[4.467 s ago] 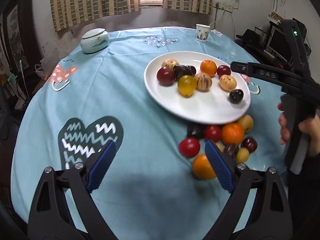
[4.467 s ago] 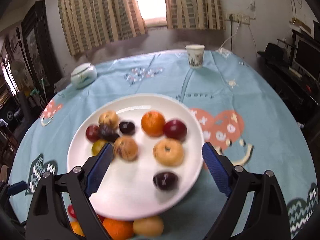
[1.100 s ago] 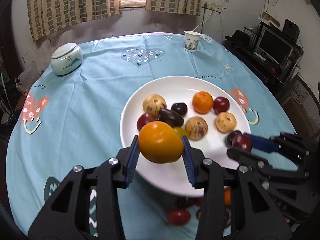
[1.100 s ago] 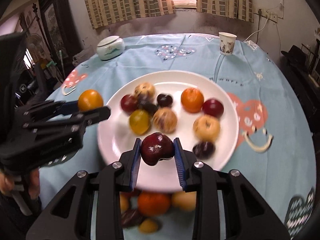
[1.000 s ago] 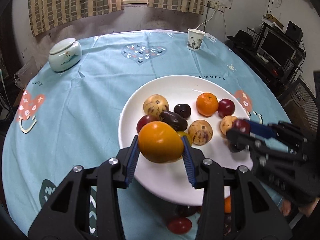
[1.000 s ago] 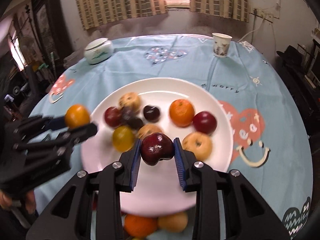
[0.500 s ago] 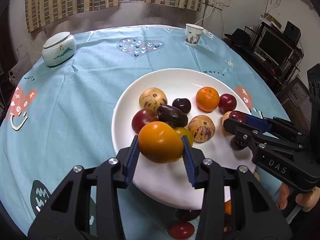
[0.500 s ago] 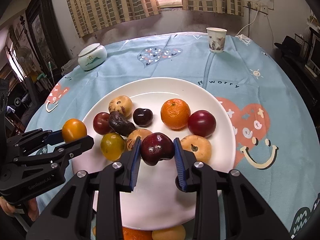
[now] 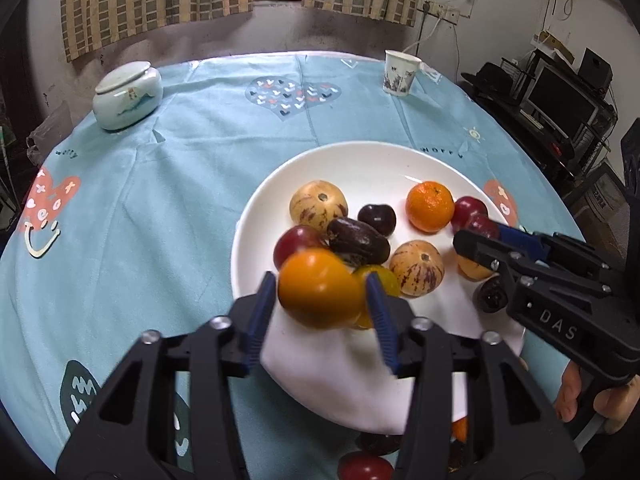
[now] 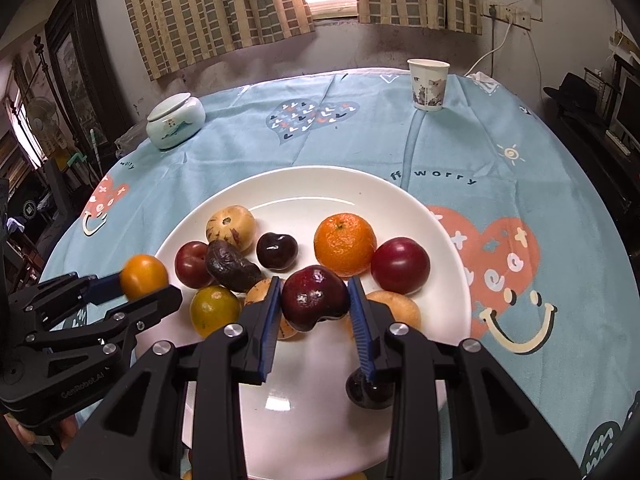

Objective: Organize fruits
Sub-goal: 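Carry the apple and orange tomato onto the plate and open both tools, then grasp a yellow pear with the right tool while the left tool grasps a red tomato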

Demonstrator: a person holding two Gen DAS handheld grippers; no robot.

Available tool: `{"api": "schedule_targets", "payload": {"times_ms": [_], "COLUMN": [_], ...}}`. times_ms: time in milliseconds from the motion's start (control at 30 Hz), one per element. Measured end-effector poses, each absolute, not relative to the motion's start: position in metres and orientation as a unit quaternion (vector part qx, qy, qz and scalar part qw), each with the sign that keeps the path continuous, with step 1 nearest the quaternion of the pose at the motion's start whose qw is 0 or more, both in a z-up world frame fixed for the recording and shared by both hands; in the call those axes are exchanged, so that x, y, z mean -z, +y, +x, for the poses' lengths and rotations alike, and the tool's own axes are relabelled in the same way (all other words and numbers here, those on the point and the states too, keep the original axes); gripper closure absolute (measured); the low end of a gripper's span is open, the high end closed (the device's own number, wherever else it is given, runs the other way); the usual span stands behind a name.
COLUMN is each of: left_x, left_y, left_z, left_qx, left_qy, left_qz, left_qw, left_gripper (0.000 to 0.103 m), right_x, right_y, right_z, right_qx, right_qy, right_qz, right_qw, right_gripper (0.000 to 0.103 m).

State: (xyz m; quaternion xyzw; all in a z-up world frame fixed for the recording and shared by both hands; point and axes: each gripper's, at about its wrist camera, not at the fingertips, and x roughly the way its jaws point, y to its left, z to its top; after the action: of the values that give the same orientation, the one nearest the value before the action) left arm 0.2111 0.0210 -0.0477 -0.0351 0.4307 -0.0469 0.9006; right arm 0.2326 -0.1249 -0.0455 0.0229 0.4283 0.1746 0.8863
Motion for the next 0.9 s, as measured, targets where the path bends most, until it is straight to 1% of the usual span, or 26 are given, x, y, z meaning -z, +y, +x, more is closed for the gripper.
{"api": "schedule_targets", "payload": {"times_ms": [33,67,100,133,233,300,367,400,567,767,900], "left_x": [0.045,0.043,0.041,0.039,0.037,0.037,0.035,0.034,0.029,0.030,0.028], "left_y": [0.022,0.022,0.023,0.024,0.025,0.025,0.025,0.025,0.028,0.041,0.051], "left_z": [0.210,0.208,0.207,0.206,0.202,0.198,0.194,0.192,0.183,0.185,0.182], "left_qx": [0.045,0.045,0.045,0.047,0.051,0.055,0.061,0.062,0.069,0.055,0.044], "left_qy": [0.425,0.419,0.415,0.412,0.410,0.410,0.409,0.406,0.396,0.397,0.392], "left_qz": [-0.035,-0.037,-0.039,-0.041,-0.043,-0.043,-0.046,-0.048,-0.053,-0.071,-0.082], "left_qw": [0.904,0.906,0.908,0.909,0.910,0.909,0.909,0.911,0.914,0.913,0.915], "left_gripper": [0.042,0.038,0.035,0.034,0.034,0.034,0.026,0.024,0.024,0.024,0.024], "right_x": [0.046,0.045,0.043,0.040,0.033,0.032,0.031,0.031,0.030,0.026,0.027], "right_y": [-0.125,-0.127,-0.130,-0.132,-0.139,-0.144,-0.150,-0.154,-0.167,-0.162,-0.159], "right_z": [0.233,0.231,0.228,0.227,0.222,0.219,0.216,0.216,0.211,0.198,0.171], "right_qx": [-0.171,-0.166,-0.161,-0.158,-0.156,-0.153,-0.150,-0.148,-0.152,-0.154,-0.155], "right_qy": [0.430,0.427,0.413,0.405,0.390,0.385,0.383,0.383,0.373,0.336,0.374], "right_qz": [0.023,0.025,0.032,0.035,0.046,0.058,0.071,0.080,0.121,0.092,0.082], "right_qw": [0.886,0.889,0.896,0.900,0.906,0.908,0.909,0.908,0.907,0.924,0.911], "right_gripper": [0.051,0.030,0.027,0.026,0.023,0.016,0.015,0.015,0.015,0.015,0.015]}}
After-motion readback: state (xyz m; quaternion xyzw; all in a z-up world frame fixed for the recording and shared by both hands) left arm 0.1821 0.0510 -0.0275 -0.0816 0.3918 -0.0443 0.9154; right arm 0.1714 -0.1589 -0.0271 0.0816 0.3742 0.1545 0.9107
